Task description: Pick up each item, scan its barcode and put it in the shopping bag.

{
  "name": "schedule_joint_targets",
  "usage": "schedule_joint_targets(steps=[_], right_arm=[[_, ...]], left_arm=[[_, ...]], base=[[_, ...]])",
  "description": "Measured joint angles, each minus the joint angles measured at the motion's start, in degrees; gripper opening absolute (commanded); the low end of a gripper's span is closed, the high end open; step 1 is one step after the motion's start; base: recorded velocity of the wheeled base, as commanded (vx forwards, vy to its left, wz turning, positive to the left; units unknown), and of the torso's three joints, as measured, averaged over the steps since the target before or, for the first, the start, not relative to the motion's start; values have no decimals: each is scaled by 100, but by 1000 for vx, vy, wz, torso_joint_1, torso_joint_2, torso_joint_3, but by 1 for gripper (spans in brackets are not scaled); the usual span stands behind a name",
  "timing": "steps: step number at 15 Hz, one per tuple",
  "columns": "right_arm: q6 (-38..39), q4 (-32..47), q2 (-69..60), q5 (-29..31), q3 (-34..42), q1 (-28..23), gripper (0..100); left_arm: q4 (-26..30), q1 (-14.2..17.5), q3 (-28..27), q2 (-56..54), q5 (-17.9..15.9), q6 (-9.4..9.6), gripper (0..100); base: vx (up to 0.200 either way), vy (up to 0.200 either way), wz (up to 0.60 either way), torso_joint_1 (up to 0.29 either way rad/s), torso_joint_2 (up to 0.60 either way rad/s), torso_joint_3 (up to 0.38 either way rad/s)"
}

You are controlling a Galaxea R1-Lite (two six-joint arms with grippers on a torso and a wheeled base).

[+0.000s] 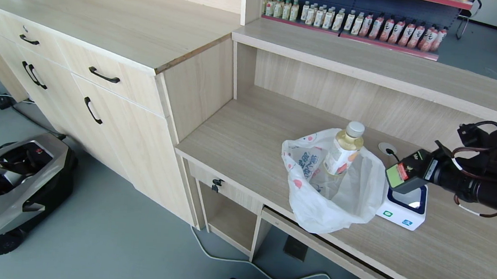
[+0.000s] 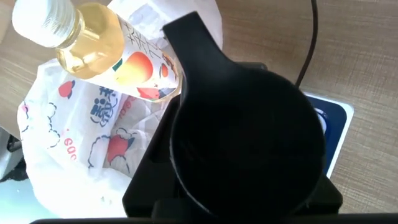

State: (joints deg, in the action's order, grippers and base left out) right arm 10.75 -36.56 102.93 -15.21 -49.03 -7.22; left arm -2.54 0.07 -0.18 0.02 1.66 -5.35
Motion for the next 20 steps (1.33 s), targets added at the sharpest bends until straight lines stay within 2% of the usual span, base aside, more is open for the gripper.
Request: schedule_joint_targets(steps=[1,2,5,7,9,11,15,17,20], right_arm=[[-273,2,-69,-13,46,5,0],[-886,9,-224,-28,154,24,0],[-3368,-115,-951,-52,796,83,0],[-4300,-490,-1320,-57,1414,89,0],[-5147,-707,-1479,-57,1692,146,0],[-5391,-898,-1506,-62,1742,419,0],[-5615,-1919,-1182,-68,1821,1115,0],[-5920,-2033,-1057,-88,1849,1187,0],[-5862,-2024,-708,-380,1794,1242,0]], left_arm=[[0,-2,0,0,0,0,100],[0,-2,0,0,0,0,100],[0,0,0,0,0,2,100],[0,0,0,0,0,0,100],[0,0,0,0,0,0,100],[0,0,0,0,-2,2,100],[-2,0,0,0,0,2,100],[0,0,0,0,0,0,100],[0,0,0,0,0,2,100]], base=[[0,0,0,0,0,0],[0,0,0,0,0,0],[0,0,0,0,0,0],[0,0,0,0,0,0],[0,0,0,0,0,0],[0,0,0,0,0,0],[0,0,0,0,0,0],[0,0,0,0,0,0],[0,0,0,0,0,0]])
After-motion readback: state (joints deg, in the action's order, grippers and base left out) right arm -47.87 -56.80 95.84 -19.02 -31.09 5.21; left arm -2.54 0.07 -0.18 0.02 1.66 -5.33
